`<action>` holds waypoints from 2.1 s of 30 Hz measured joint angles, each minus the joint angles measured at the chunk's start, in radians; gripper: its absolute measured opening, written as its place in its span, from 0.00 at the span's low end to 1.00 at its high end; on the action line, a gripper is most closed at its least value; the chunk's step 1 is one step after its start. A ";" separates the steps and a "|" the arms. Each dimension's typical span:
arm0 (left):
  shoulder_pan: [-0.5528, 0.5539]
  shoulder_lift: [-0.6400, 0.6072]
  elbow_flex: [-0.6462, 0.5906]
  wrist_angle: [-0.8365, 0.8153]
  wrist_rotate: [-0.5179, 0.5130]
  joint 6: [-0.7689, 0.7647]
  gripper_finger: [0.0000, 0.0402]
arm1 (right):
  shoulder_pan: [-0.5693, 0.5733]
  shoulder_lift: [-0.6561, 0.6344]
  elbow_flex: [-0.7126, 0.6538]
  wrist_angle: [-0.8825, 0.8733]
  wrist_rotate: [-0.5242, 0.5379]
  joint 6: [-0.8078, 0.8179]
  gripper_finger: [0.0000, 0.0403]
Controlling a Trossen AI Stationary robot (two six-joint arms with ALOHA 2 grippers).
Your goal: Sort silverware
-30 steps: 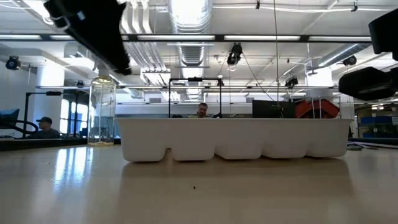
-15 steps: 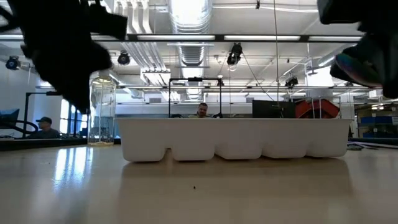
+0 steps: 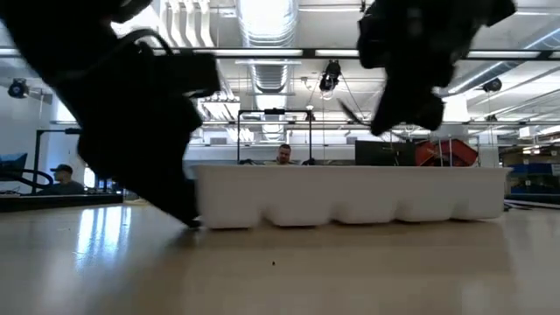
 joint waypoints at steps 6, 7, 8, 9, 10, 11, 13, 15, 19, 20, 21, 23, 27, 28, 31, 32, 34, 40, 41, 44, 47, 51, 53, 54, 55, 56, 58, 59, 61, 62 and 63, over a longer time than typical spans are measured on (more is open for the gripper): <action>-0.005 0.000 0.012 0.197 -0.014 0.219 0.29 | -0.149 0.000 0.001 0.030 -0.008 0.059 0.00; -0.007 0.000 0.012 0.207 -0.014 0.240 0.29 | -0.162 0.001 0.001 0.029 -0.008 0.081 0.00; -0.009 0.000 0.012 0.207 -0.014 0.248 0.29 | -0.173 0.001 0.001 0.028 -0.009 0.102 0.00; -0.010 0.000 0.012 0.204 -0.015 0.254 0.29 | -0.180 0.001 0.001 0.030 -0.011 0.115 0.00; -0.013 0.000 0.012 0.199 -0.015 0.258 0.29 | -0.184 0.001 0.001 0.030 -0.011 0.133 0.00; -0.016 0.000 0.012 0.192 -0.016 0.261 0.29 | -0.184 0.001 0.001 0.029 -0.011 0.152 0.00; -0.021 0.000 0.012 0.171 -0.021 0.263 0.29 | -0.183 0.003 0.001 0.033 -0.011 0.192 0.00; -0.023 0.000 0.012 0.163 -0.032 0.264 0.29 | -0.176 0.019 0.001 0.048 -0.011 0.233 0.00; -0.026 0.000 0.011 0.151 -0.071 0.275 0.29 | -0.163 0.096 0.001 0.060 -0.008 0.294 0.00; -0.026 0.000 0.010 0.145 -0.073 0.275 0.29 | -0.161 0.120 0.001 0.060 -0.008 0.308 0.00; -0.026 0.000 0.010 0.140 -0.074 0.275 0.29 | -0.161 0.140 0.001 0.066 -0.010 0.320 0.00; -0.026 0.000 0.010 0.124 -0.074 0.275 0.29 | -0.165 0.176 0.001 0.078 -0.009 0.329 0.00; -0.030 0.000 0.008 0.106 -0.074 0.275 0.29 | -0.167 0.221 0.008 0.097 0.016 0.339 0.00; -0.030 0.000 0.008 0.106 -0.074 0.275 0.29 | -0.166 0.230 0.009 0.098 0.016 0.343 0.00; -0.030 0.000 0.007 0.106 -0.074 0.275 0.29 | -0.166 0.249 0.011 0.096 0.016 0.348 0.00; -0.030 0.000 0.007 0.105 -0.074 0.275 0.29 | -0.166 0.255 0.012 0.097 0.016 0.344 0.00; -0.030 0.000 0.007 0.106 -0.074 0.275 0.29 | -0.166 0.258 0.013 0.101 0.015 0.334 0.01; -0.030 0.000 0.007 0.106 -0.119 0.269 0.29 | -0.166 0.236 0.013 0.095 0.017 0.272 0.12; -0.030 0.000 0.007 0.106 -0.120 0.267 0.29 | -0.166 0.232 0.013 0.095 0.018 0.260 0.15; -0.030 -0.002 0.007 0.105 -0.125 0.265 0.29 | -0.166 0.222 0.013 0.094 0.014 0.233 0.22; -0.032 -0.011 0.007 0.102 -0.126 0.239 0.29 | -0.165 0.200 0.022 0.072 -0.043 0.131 0.29; -0.042 -0.029 0.007 0.097 -0.126 0.208 0.29 | -0.128 0.125 0.038 -0.050 -0.061 -0.007 0.34; -0.048 -0.042 0.007 0.099 -0.127 0.199 0.29 | -0.092 0.074 0.041 -0.125 -0.055 -0.105 0.35; -0.050 -0.049 0.007 0.096 -0.128 0.195 0.29 | -0.070 0.046 0.041 -0.170 -0.046 -0.148 0.35; -0.054 -0.054 0.007 0.099 -0.137 0.191 0.29 | -0.044 0.018 0.040 -0.212 -0.034 -0.189 0.36; -0.057 -0.059 0.007 0.102 -0.151 0.188 0.29 | -0.012 -0.007 0.040 -0.252 -0.016 -0.232 0.36; -0.059 -0.063 0.007 0.107 -0.194 0.187 0.29 | 0.061 -0.055 0.039 -0.308 0.017 -0.287 0.35; -0.060 -0.065 0.007 0.114 -0.219 0.187 0.29 | 0.102 -0.073 0.033 -0.320 0.033 -0.301 0.35; -0.061 -0.068 0.007 0.129 -0.273 0.187 0.29 | 0.188 -0.099 0.021 -0.321 0.042 -0.328 0.33; -0.061 -0.068 0.007 0.141 -0.298 0.188 0.29 | 0.231 -0.105 0.014 -0.320 0.042 -0.334 0.32; -0.061 -0.068 0.007 0.149 -0.315 0.188 0.29 | 0.272 -0.106 0.007 -0.322 0.042 -0.335 0.31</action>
